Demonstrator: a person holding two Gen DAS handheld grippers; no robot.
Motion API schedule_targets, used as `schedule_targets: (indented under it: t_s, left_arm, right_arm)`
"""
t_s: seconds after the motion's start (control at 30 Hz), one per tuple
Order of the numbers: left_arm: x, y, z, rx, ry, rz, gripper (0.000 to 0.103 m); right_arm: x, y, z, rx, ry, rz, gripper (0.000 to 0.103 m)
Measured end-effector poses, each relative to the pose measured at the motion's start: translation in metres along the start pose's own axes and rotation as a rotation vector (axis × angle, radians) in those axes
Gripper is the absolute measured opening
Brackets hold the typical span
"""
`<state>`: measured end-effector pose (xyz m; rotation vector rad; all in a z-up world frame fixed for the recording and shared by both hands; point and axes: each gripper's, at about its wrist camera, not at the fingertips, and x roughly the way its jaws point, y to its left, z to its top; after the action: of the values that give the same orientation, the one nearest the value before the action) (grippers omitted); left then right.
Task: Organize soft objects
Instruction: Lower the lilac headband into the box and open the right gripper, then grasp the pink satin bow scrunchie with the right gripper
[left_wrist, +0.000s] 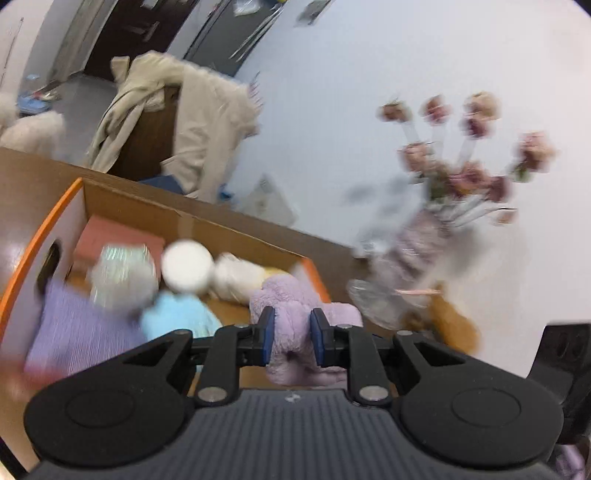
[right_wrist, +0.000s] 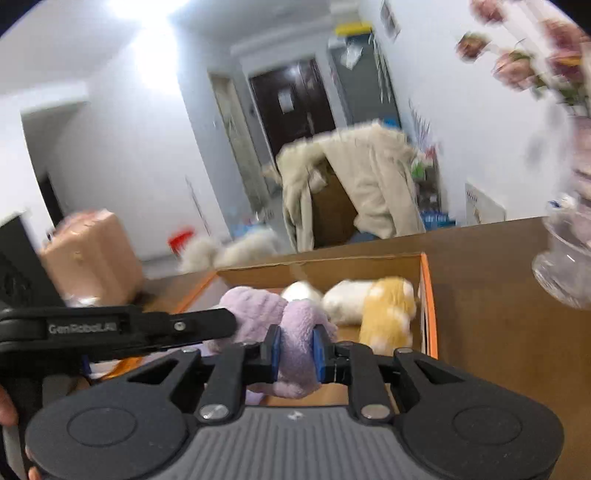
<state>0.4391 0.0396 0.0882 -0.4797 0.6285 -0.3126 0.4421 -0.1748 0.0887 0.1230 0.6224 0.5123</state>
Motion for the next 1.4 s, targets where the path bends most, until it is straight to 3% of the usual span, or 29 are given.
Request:
schedule_targets:
  t_s: [0.1,0.23,0.37,0.5,0.6,0.77,0.83,0.87,0.93,1.1,1.27,1.4]
  left_arm:
    - [0.056,0.022,0.019,-0.086,0.060,0.077,0.020]
    - [0.109,0.043,0.012,-0.144,0.186,0.175,0.018]
    - [0.108,0.047,0.008,-0.125,0.164,0.159,0.020]
    - [0.082,0.038,0.005,-0.087,0.109,0.159,0.043]
    - [0.054,0.020,0.003,-0.019,0.068,0.143,0.043]
    - [-0.012,-0.012,-0.011,0.085,-0.014,0.145,0.049]
    - [-0.044,-0.024,-0.023,0.140,-0.065,0.154,0.059]
    - [-0.061,-0.029,-0.031,0.167,-0.101,0.169,0.069]
    - [-0.091,-0.038,-0.050,0.220,-0.151,0.186,0.077]
    - [-0.150,-0.047,-0.114,0.311,-0.227,0.202,0.087]
    - [-0.186,-0.043,-0.180,0.374,-0.267,0.262,0.096]
    - [-0.210,-0.040,-0.232,0.414,-0.296,0.325,0.102]
  right_arm:
    - [0.071,-0.019,0.028,-0.008,0.128,-0.051,0.017]
    - [0.129,-0.024,0.028,-0.091,0.235,-0.174,0.017]
    - [0.137,-0.024,0.026,-0.106,0.272,-0.177,0.019]
    - [0.137,-0.035,0.024,-0.039,0.284,-0.121,0.022]
    - [0.127,-0.038,0.028,-0.004,0.273,-0.091,0.034]
    - [0.067,-0.023,0.035,-0.029,0.199,-0.070,0.048]
    - [0.027,-0.012,0.036,-0.060,0.143,-0.079,0.052]
    - [0.008,-0.007,0.035,-0.070,0.113,-0.077,0.055]
    - [-0.032,0.001,0.028,-0.084,0.054,-0.073,0.063]
    - [-0.120,0.025,-0.022,-0.167,-0.106,-0.063,0.087]
    - [-0.158,0.044,-0.103,-0.189,-0.198,-0.180,0.088]
    - [-0.182,0.057,-0.169,-0.174,-0.291,-0.182,0.093]
